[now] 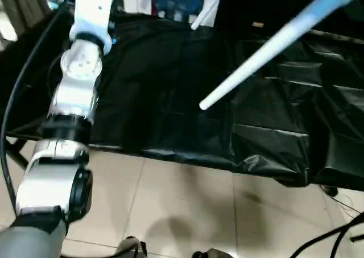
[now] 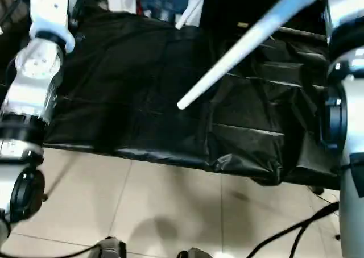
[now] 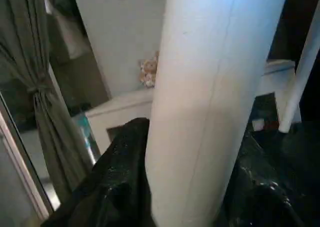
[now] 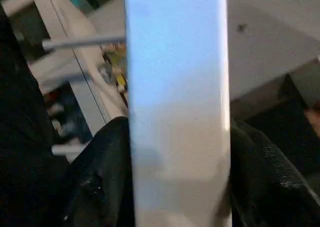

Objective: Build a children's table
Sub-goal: Flip table

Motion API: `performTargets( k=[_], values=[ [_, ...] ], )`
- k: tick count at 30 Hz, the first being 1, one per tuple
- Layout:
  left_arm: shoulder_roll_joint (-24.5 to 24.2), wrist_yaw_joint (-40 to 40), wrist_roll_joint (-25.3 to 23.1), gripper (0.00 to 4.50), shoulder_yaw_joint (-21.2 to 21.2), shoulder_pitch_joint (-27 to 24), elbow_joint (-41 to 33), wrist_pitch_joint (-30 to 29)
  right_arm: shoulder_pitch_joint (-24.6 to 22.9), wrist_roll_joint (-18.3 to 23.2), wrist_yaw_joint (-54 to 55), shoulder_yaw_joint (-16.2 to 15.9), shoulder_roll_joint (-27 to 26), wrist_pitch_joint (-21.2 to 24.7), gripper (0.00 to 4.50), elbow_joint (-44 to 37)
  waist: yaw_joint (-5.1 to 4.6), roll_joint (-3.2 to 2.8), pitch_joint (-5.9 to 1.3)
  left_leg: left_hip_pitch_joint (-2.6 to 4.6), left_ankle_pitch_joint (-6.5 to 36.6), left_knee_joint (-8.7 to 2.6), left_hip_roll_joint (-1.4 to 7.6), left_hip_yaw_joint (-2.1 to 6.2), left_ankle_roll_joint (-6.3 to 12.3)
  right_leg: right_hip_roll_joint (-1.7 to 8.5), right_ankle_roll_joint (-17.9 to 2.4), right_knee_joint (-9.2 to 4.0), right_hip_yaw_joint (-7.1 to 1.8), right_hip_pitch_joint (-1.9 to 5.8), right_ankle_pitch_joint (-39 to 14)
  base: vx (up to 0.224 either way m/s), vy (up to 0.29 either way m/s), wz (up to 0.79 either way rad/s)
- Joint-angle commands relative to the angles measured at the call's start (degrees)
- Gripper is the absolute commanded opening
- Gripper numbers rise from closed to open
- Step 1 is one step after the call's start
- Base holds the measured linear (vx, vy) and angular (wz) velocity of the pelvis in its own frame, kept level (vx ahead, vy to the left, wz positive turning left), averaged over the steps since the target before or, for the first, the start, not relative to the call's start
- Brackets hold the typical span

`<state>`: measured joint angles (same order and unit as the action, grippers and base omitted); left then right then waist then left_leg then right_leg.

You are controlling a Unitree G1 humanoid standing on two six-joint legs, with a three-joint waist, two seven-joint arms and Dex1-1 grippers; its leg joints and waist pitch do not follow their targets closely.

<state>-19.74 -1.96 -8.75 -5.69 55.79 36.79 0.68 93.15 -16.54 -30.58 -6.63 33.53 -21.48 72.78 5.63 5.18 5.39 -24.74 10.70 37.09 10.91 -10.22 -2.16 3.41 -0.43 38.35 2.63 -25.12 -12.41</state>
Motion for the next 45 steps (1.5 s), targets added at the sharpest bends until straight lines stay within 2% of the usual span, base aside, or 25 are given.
performTargets(
  k=[1, 8, 11, 12, 14, 16, 17, 18, 19, 20, 21, 22, 23, 24, 25, 26, 27, 30, 32, 34, 37, 38, 40, 42, 45],
  values=[
    [1.3, 0.2, 0.6, 1.76, 1.2, 0.9, -4.3, 0.0, 0.5, 1.0, -2.6, 0.0, -1.8, -2.4, 3.1, -0.3, -0.47, -0.13, -5.71, 2.16, -0.7, -2.97, 2.43, 0.19, 5.01, 4.03, -16.8, -2.31, -2.53, 3.74, 8.0, 0.0, 0.0, 0.0],
    [1.7, 0.7, 0.4, 1.68, 1.0, -0.8, -7.9, -3.7, -2.2, 5.6, -3.6, 3.5, -4.3, -9.7, 3.62, -1.5, -0.83, -0.09, -5.76, 2.36, -0.2, -2.99, 2.67, 0.29, 3.95, 4.1, -17.1, -2.13, -2.49, 3.64, 9.6, 0.0, 0.0, 0.0],
    [1.6, 0.6, 0.2, 1.65, 1.1, -1.6, -8.7, -4.7, -5.1, 11.3, -6.8, 7.1, -6.6, -14.3, 3.9, -4.1, -0.73, -0.16, -5.82, 2.4, 0.3, -2.98, 2.65, 0.29, 4.18, 4.12, -17.2, -2.17, -2.46, 3.7, 10.2, 0.0, 0.0, 0.0],
    [1.4, 0.5, 0.1, 1.65, 1.2, -1.8, -8.9, -4.9, -6.5, 13.5, -8.1, 8.3, -7.6, -15.4, 4.01, -5.4, -0.59, -0.55, -5.79, 2.5, 1.2, -3.06, 2.78, 0.32, 4.39, 4.37, -17.0, -2.21, -2.56, 3.74, 10.3, 0.0, 0.0, 0.0],
    [1.3, 0.4, 0.1, 1.64, 1.2, -2.1, -9.2, -5.1, -8.5, 16.0, -8.6, 9.8, -9.0, -16.0, 4.2, -7.3, -0.67, -0.53, -6.07, 2.62, 0.5, -3.07, 2.87, 0.49, 4.64, 4.34, -17.2, -2.1, -2.4, 3.78, 10.9, 0.0, 0.0, 0.0],
    [1.1, 0.2, 0.1, 1.62, 1.2, -2.3, -9.3, -5.1, -11.0, 17.5, -6.7, 10.7, -10.6, -14.3, 4.34, -9.4, -0.54, -0.66, -6.14, 2.77, -0.8, -3.11, 2.84, 0.49, 4.64, 4.25, -17.7, -2.1, -2.34, 3.78, 11.8, 0.0, 0.0, 0.0],
    [0.8, 0.1, -0.3, 1.61, 1.5, -2.4, -9.1, -4.8, -15.9, 17.6, -2.6, 10.8, -11.9, -12.3, 4.43, -12.7, -0.51, -0.56, -6.26, 2.86, -1.3, -3.08, 2.76, 0.45, 4.41, 4.18, -17.9, -2.03, -2.28, 3.78, 12.0, 0.0, 0.0, 0.0],
    [0.8, 0.0, -0.3, 1.61, 1.5, -2.5, -9.1, -4.7, -17.6, 17.7, -1.3, 10.9, -12.4, -11.7, 4.43, -13.9, -0.28, -0.54, -6.05, 2.93, -1.8, -3.35, 2.7, 0.42, 3.84, 4.15, -17.2, -2.24, -2.25, 3.77, 11.8, 0.0, 0.0, 0.0],
    [0.6, -0.1, -0.4, 1.61, 1.6, -2.4, -9.0, -4.5, -23.0, 18.7, 1.3, 11.4, -13.9, -9.2, 4.48, -18.8, -0.42, -0.13, -6.17, 2.94, -2.2, -3.42, 2.52, 0.5, 3.15, 4.0, -16.5, -2.34, -2.24, 4.07, 11.5, 0.0, 0.0, 0.0],
    [0.5, -0.3, -0.4, 1.61, 1.7, -2.5, -9.0, -4.5, -26.6, 19.5, 2.7, 11.9, -14.9, -7.7, 4.48, -22.0, -0.11, -0.31, -6.16, 3.09, -2.1, -3.53, 2.55, 0.44, 2.88, 4.19, -16.0, -2.44, -2.28, 4.06, 11.6, 0.0, 0.0, 0.0],
    [0.3, -0.4, -0.4, 1.61, 1.7, -2.5, -8.8, -4.4, -31.8, 21.0, 4.7, 13.1, -16.8, -4.8, 4.5, -26.8, -0.15, -0.89, -6.39, 2.99, -2.9, -3.58, 2.44, 0.66, 2.36, 4.3, -15.5, -2.22, -2.29, 4.29, 12.4, 0.0, 0.0, 0.0],
    [0.2, -0.6, -0.4, 1.61, 1.8, -2.4, -8.6, -4.3, -37.0, 20.4, 7.9, 14.0, -17.9, -3.2, 4.5, -31.0, -0.2, -0.44, -6.44, 3.15, -3.3, -3.61, 2.37, 0.48, 2.03, 4.17, -14.8, -2.54, -2.4, 4.26, 13.3, 0.0, 0.0, 0.0],
    [0.1, -0.6, -0.5, 1.61, 1.8, -2.4, -8.6, -4.3, -37.6, 20.4, 8.3, 14.2, -18.1, -3.0, 4.5, -31.3, -0.07, -0.47, -6.45, 3.21, -2.9, -3.75, 2.41, 0.52, 1.8, 4.21, -14.6, -2.58, -2.35, 4.21, 13.1, 0.0, 0.0, 0.0],
    [-0.4, -0.9, -0.8, 1.61, 2.1, -2.3, -8.0, -4.0, -45.0, 20.7, 13.5, 16.6, -20.5, 0.2, 4.5, -36.5, -0.23, -0.75, -6.65, 3.09, -2.4, -3.81, 2.26, 0.63, 1.06, 4.07, -14.6, -2.66, -2.29, 4.39, 12.1, 0.0, 0.0, 0.0],
    [-0.4, -0.9, -0.8, 1.61, 2.1, -2.3, -8.0, -4.0, -45.0, 20.7, 13.5, 16.6, -20.5, 0.2, 4.5, -36.5, 0.05, -0.71, -6.6, 3.37, -1.9, -3.85, 2.25, 0.36, 0.85, 4.11, -14.4, -2.91, -2.39, 4.11, 12.1, 0.0, 0.0, 0.0],
    [-0.5, -1.1, -0.7, 1.61, 2.2, -2.2, -8.0, -4.2, -48.9, 20.7, 15.8, 17.5, -21.6, 2.9, 4.5, -39.5, -0.42, -0.66, -6.64, 3.0, -0.4, -4.06, 2.15, 0.6, 0.07, 3.96, -14.3, -2.89, -2.28, 4.42, 10.6, 0.0, 0.0, 0.0],
    [-0.5, -1.1, -0.6, 1.6, 2.2, -2.2, -8.0, -4.2, -49.5, 20.5, 16.2, 17.5, -21.7, 3.4, 4.5, -39.9, -0.33, -0.77, -6.46, 3.28, 1.8, -4.12, 2.11, 0.35, -0.59, 3.94, -13.8, -3.33, -2.32, 4.04, 8.3, 0.0, 0.0, 0.0],
    [-0.7, -1.3, -0.6, 1.59, 2.4, -2.1, -7.4, -4.2, -54.2, 22.0, 19.5, 18.5, -23.2, 8.5, 4.5, -41.8, -0.83, -0.86, -5.76, 3.1, 8.6, -4.78, 2.05, 0.49, -2.5, 4.12, -11.4, -4.37, -2.44, 3.89, -1.3, 0.0, 0.0, 0.0],
    [-0.8, -1.4, -0.8, 1.59, 2.5, -2.2, -7.3, -4.1, -55.7, 22.5, 21.6, 18.9, -23.7, 11.9, 4.5, -44.1, -1.06, -0.45, -5.57, 3.06, 11.5, -5.11, 1.99, 0.63, -3.72, 4.17, -9.6, -5.0, -2.45, 3.85, -6.8, 0.0, 0.0, 0.0],
    [-0.7, -1.6, -0.6, 1.59, 2.5, -2.4, -7.5, -4.2, -55.3, 22.0, 22.9, 19.1, -23.4, 14.4, 4.5, -43.7, -1.17, -0.3, -5.69, 3.22, 12.0, -5.1, 1.91, 0.66, -4.14, 4.16, -8.4, -5.26, -2.49, 3.61, -9.2, 0.0, 0.0, 0.0],
    [-0.9, -1.7, -0.5, 1.59, 2.6, -2.7, -7.7, -4.3, -52.0, 22.4, 23.2, 19.6, -22.9, 17.3, 4.5, -38.8, -1.39, -0.34, -5.79, 2.98, 10.9, -4.92, 1.78, 0.54, -3.89, 4.04, -8.6, -5.22, -2.48, 3.5, -8.4, 0.0, 0.0, 0.0],
    [-1.0, -1.7, -0.4, 1.59, 2.5, -2.9, -7.8, -4.4, -49.8, 23.3, 23.4, 20.3, -22.7, 17.8, 4.5, -35.3, -1.49, 0.01, -5.73, 2.9, 10.9, -4.94, 1.77, 0.48, -3.81, 3.98, -8.5, -5.32, -2.45, 3.49, -8.8, 0.0, 0.0, 0.0],
    [-1.0, -1.8, -0.4, 1.59, 2.5, -3.1, -8.0, -4.5, -45.9, 24.6, 22.8, 21.4, -22.1, 17.9, 4.5, -29.1, -1.68, -0.26, -5.76, 2.97, 11.3, -4.83, 1.83, 0.52, -3.97, 4.06, -8.9, -5.19, -2.35, 3.29, -9.3, 0.0, 0.0, 0.0],
    [-1.0, -1.9, -0.4, 1.59, 2.6, -3.5, -8.3, -4.6, -40.3, 27.0, 20.3, 22.8, -21.4, 18.6, 4.5, -21.2, -1.99, -0.32, -5.87, 2.92, 10.9, -4.71, 1.87, 0.52, -3.89, 4.06, -9.8, -4.97, -2.28, 3.27, -8.0, 0.0, 0.0, 0.0],
    [-1.2, -2.2, -0.6, 1.59, 2.9, -3.8, -8.6, -4.6, -37.5, 28.1, 18.5, 23.7, -21.0, 19.0, 4.5, -17.8, -1.71, -0.03, -6.0, 2.77, 8.0, -4.69, 1.97, 0.4, -2.48, 4.01, -10.7, -4.49, -2.26, 3.57, -2.9, 0.0, 0.0, 0.0]
  ],
)
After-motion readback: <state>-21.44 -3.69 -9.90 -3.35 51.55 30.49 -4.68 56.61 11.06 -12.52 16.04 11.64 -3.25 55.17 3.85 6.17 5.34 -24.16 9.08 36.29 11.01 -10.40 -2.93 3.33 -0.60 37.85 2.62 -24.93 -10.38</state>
